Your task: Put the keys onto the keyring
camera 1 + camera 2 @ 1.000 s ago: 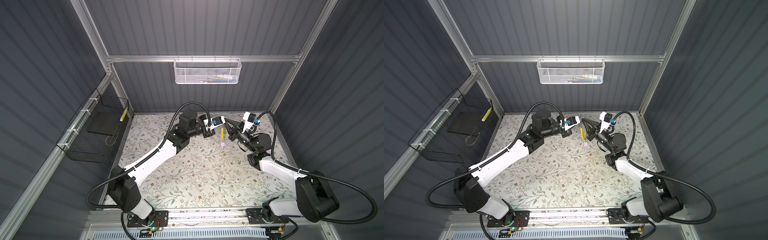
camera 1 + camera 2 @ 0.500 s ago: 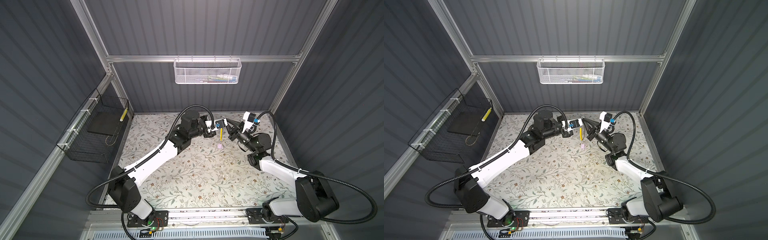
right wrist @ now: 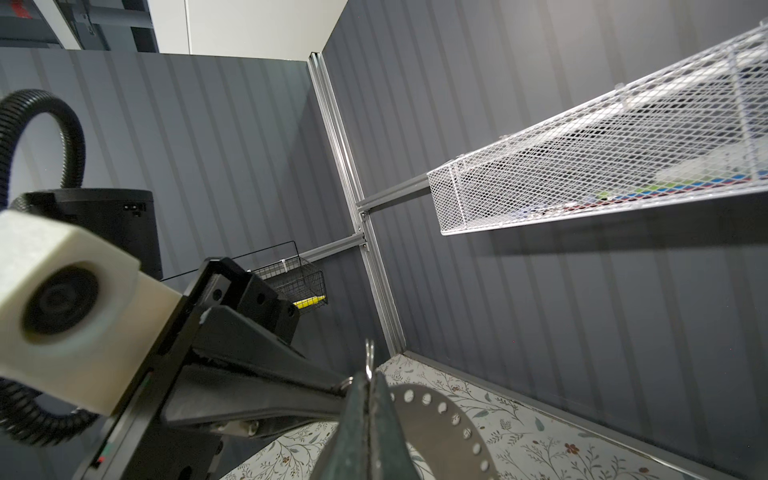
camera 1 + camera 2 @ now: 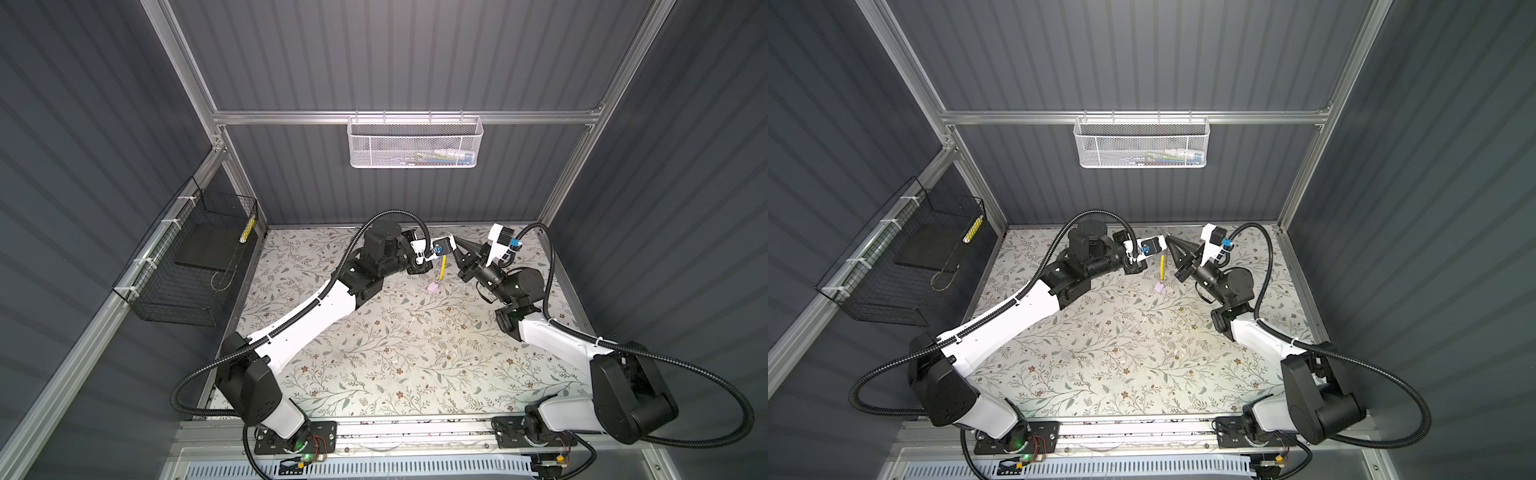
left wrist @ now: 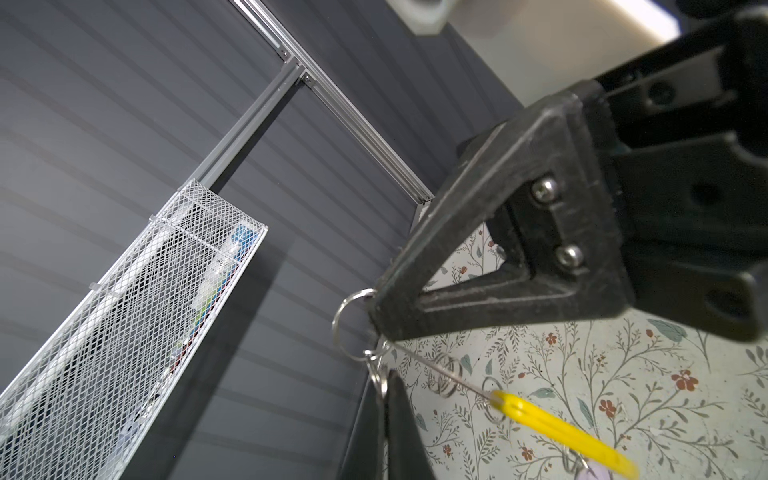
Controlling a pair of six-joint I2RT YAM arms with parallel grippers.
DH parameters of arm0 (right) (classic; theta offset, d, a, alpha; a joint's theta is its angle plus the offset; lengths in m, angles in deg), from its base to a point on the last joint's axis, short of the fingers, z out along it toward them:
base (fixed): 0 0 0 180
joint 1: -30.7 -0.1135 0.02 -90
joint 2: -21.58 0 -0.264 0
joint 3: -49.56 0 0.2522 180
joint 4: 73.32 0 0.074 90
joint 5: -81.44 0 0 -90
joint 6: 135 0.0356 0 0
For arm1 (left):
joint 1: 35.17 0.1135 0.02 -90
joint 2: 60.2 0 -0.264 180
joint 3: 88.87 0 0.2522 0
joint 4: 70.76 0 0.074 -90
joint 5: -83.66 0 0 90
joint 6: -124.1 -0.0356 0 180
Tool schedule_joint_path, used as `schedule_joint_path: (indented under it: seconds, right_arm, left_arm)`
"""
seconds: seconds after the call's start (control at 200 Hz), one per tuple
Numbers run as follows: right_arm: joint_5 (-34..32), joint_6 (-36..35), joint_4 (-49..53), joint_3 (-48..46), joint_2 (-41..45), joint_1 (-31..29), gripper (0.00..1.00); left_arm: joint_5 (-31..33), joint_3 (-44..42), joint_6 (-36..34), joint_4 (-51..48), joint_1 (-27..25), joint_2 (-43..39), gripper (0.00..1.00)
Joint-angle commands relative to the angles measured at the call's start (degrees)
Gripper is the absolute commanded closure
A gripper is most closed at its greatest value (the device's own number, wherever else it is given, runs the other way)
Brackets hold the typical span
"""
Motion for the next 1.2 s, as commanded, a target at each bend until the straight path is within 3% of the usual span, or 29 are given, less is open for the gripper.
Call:
schedule_joint_path:
  seconds: [0.0, 0.54, 1.195]
  right_arm:
    - [1.9, 1.0, -7.6, 0.1, 0.1, 0.0, 1.00]
    - [5.8, 4.9, -8.6, 2.2, -3.0, 0.0, 1.00]
    - [5.2, 4.2, -4.9, 2.4, -3.0, 1.8, 1.00]
  left_arm:
    - [0.2, 1.4, 1.6, -2.7, 0.5, 1.2, 1.00]
    - [-1.6, 3.3, 0.4, -2.3, 0.5, 2.6, 1.00]
    - [-1.8, 4.5, -0.5, -1.5, 0.4, 3.2, 1.00]
